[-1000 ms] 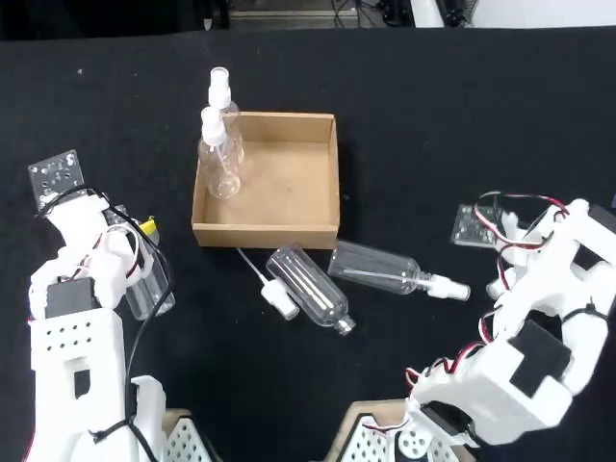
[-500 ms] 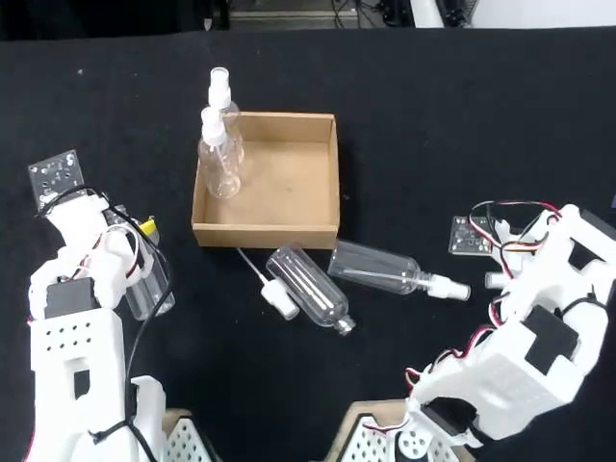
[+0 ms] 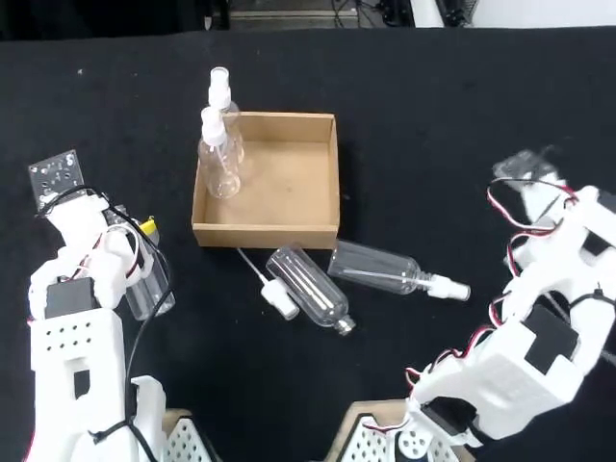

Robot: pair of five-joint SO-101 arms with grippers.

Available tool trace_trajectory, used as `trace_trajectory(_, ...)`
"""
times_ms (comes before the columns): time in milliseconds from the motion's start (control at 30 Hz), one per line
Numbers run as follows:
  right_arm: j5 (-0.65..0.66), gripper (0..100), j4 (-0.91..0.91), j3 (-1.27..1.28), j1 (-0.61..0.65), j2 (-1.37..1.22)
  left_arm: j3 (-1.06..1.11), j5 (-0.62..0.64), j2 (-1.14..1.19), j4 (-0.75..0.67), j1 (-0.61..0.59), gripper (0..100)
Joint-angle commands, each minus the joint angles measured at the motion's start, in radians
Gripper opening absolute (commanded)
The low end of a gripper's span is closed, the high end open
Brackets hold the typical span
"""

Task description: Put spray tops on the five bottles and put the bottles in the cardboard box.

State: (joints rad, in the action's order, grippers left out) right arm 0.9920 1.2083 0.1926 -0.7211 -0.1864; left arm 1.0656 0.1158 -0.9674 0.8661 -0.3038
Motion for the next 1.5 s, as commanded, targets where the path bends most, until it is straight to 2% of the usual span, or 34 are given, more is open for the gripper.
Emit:
trace_trajectory(0, -0.328, 3.0, 0.051, -0.058, 0.021, 0.07, -0.01, 0.003, -0.029, -0.018, 0.012, 16)
trace_trajectory(67, -0.384, 5.1, 0.054, -0.039, 0.021, 0.024, -0.01, 0.003, -0.029, -0.017, 0.01, 16)
trace_trajectory(133, -0.394, 11.5, 0.054, -0.033, 0.018, -0.033, -0.01, 0.003, -0.029, -0.015, 0.008, 16)
trace_trajectory(233, -0.351, 21.0, 0.074, -0.062, 0.02, -0.07, -0.01, 0.003, -0.029, -0.017, 0.008, 16)
trace_trajectory(300, -0.293, 24.0, 0.132, -0.091, 0.021, -0.068, -0.01, 0.003, -0.029, -0.017, 0.008, 16)
trace_trajectory(400, -0.195, 24.0, 0.192, -0.128, 0.018, -0.056, -0.01, 0.003, -0.029, -0.017, 0.008, 16)
trace_trajectory(567, -0.046, 24.0, 0.189, -0.068, -0.008, -0.062, -0.01, 0.003, -0.032, -0.017, 0.007, 16)
trace_trajectory(733, -0.029, 24.0, 0.167, -0.004, -0.011, -0.008, -0.01, 0.003, -0.032, -0.018, 0.007, 16)
trace_trajectory(900, -0.031, 24.0, 0.015, 0.162, -0.015, 0.05, -0.01, 0.003, -0.034, -0.018, 0.007, 16)
trace_trajectory(1033, -0.032, 20.4, -0.115, 0.248, -0.021, 0.07, -0.01, 0.003, -0.032, -0.017, 0.007, 16)
trace_trajectory(1200, -0.032, 17.6, -0.124, 0.251, -0.02, 0.065, -0.01, 0.003, -0.031, -0.017, 0.007, 16)
trace_trajectory(1333, -0.028, 1.1, -0.124, 0.249, -0.015, 0.071, -0.01, 0.003, -0.032, -0.017, 0.007, 16)
trace_trajectory(1467, -0.032, 0.8, -0.103, 0.208, -0.012, 0.094, -0.01, 0.003, -0.037, -0.018, 0.012, 16)
